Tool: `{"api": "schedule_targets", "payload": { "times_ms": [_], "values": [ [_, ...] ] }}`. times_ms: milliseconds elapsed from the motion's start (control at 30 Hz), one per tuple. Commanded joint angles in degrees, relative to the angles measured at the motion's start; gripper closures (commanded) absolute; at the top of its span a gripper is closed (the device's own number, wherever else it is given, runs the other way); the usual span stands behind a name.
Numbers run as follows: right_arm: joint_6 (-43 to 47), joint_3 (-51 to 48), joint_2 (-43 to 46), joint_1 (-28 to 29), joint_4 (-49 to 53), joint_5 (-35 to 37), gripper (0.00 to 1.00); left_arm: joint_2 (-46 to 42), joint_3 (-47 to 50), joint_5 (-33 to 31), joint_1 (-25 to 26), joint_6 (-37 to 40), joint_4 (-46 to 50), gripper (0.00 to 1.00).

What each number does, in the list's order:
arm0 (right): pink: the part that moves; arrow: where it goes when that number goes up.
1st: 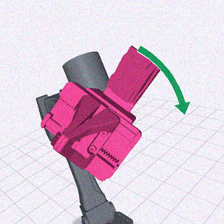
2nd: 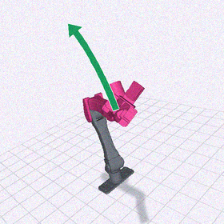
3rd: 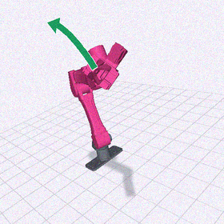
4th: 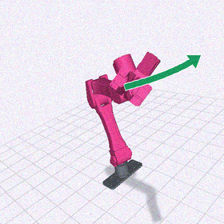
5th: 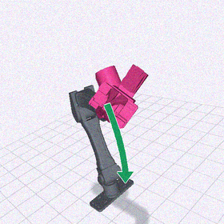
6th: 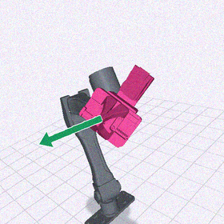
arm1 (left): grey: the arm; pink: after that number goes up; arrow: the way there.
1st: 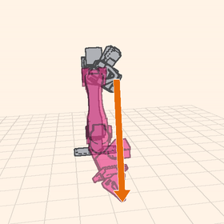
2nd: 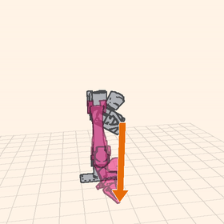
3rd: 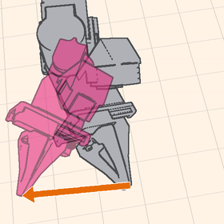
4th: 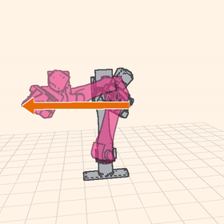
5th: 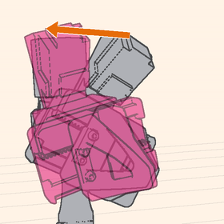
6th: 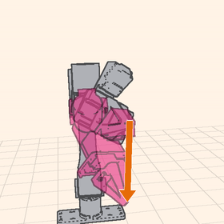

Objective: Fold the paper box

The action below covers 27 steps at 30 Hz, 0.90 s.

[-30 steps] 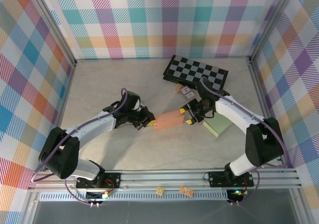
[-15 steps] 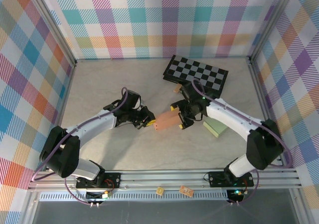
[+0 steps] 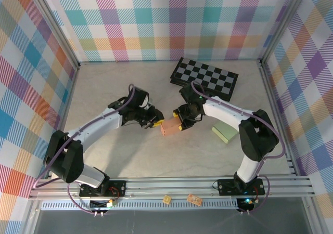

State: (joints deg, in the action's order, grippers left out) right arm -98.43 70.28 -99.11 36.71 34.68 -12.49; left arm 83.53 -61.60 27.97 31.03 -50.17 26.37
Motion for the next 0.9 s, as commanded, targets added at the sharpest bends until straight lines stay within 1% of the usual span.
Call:
{"api": "schedule_targets", "payload": {
  "times_ms": [0,167,233,300,400,467,567,600,667,800,867],
  "values": [
    [1.1,-3.1,1.5,0.2,-2.1,-2.0,0.51,-3.9,-5.6,-2.3,-0.2,4.8,7.2,0.78],
    [7.6,-4.3,3.2,0.2,-6.4,-2.6,0.54,-7.8,-5.0,-4.0,-2.8,5.2,6.6,0.78],
    [9.3,-6.8,5.3,0.1,-11.9,-2.7,0.55,-9.1,-4.1,-4.0,-3.8,5.1,5.8,0.78],
    [9.7,-11.6,7.6,0.2,-22.3,-2.9,0.55,-10.2,-2.8,-3.8,-4.6,4.8,4.6,0.78],
    [9.4,-17.9,7.4,0.1,-39.8,-4.7,0.57,-11.7,0.2,-3.6,-5.5,3.6,1.8,0.78],
    [9.7,-20.6,5.0,0.0,-53.3,-6.9,0.58,-12.6,2.3,-3.4,-6.1,2.5,-0.7,0.78],
    [9.7,-20.2,-0.1,0.0,-67.9,-11.1,0.57,-14.0,5.1,-2.9,-6.9,1.3,-4.5,0.77],
    [9.7,-19.2,-1.8,0.0,-69.7,-13.0,0.57,-14.5,5.6,-3.0,-7.0,1.1,-5.2,0.77],
    [10.5,-16.9,-3.8,0.1,-69.7,-15.6,0.56,-15.6,6.4,-3.7,-7.3,1.1,-5.2,0.76],
    [14.0,-18.3,-5.6,-0.2,-67.9,-16.5,0.53,-17.0,7.4,-4.4,-7.9,1.0,-5.6,0.75],
    [14.6,-19.5,-7.7,-0.2,-70.1,-17.5,0.51,-16.8,7.6,-3.7,-8.0,0.9,-6.1,0.75]
  ]
}}
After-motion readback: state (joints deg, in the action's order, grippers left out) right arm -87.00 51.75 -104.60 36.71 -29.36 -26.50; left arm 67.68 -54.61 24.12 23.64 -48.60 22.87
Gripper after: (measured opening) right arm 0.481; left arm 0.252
